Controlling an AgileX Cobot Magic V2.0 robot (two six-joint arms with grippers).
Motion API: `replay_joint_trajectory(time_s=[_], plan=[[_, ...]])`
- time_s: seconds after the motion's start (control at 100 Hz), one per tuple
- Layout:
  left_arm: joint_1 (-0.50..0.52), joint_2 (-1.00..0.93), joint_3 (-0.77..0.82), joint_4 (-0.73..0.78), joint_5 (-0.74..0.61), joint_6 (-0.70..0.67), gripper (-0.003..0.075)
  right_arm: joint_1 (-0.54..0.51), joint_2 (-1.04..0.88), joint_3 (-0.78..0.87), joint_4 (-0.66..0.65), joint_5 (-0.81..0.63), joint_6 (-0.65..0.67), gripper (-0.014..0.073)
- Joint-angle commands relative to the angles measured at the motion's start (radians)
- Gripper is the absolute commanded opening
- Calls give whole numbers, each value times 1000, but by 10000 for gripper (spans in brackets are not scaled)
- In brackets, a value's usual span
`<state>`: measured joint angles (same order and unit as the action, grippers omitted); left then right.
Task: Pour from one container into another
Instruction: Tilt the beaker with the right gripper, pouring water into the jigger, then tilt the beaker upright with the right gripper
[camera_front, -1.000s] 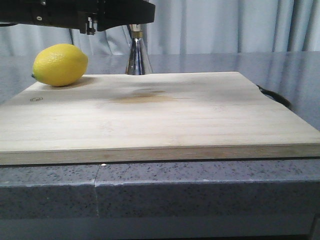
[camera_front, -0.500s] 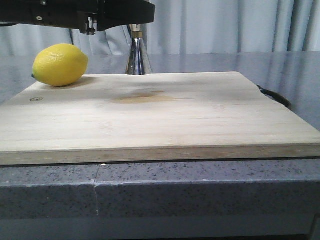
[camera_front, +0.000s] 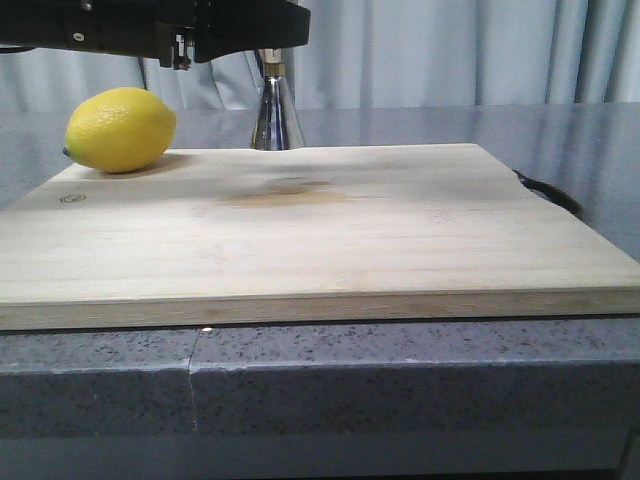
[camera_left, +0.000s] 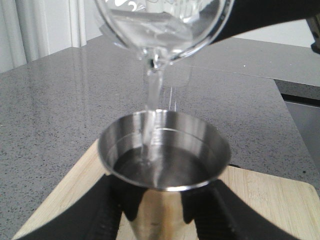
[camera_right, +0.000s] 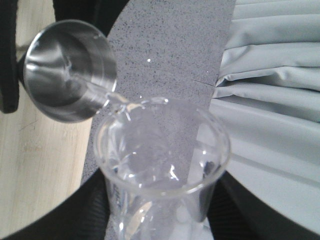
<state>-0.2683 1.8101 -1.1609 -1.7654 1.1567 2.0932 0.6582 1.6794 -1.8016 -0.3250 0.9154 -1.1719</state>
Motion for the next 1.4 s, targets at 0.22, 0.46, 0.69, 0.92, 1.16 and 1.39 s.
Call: replay_joint_trajectory(time_s=[0.22,0.46,0.69,0.92,1.16,1.39], plan=[[-7,-41,-31,-99,88,-6,274,0,-43,-34,-30,-68,-32,282],[-7,-41,-31,-99,88,-6,274,0,-43,-34,7,-57,27,282],[-7,-41,-31,-99,88,-6,274,-18,-43,-34,14,-45,371,282],[-7,-41,-31,-99,88,-6,274,-98,-67,-34,85,-38,730,282],[-7,-41,-31,-99,88,-6,274,-278,-134,67,506,-67,777,282],[-7,-41,-31,-99,88,-6,274,-324,-255,396,570,-384,775,282]])
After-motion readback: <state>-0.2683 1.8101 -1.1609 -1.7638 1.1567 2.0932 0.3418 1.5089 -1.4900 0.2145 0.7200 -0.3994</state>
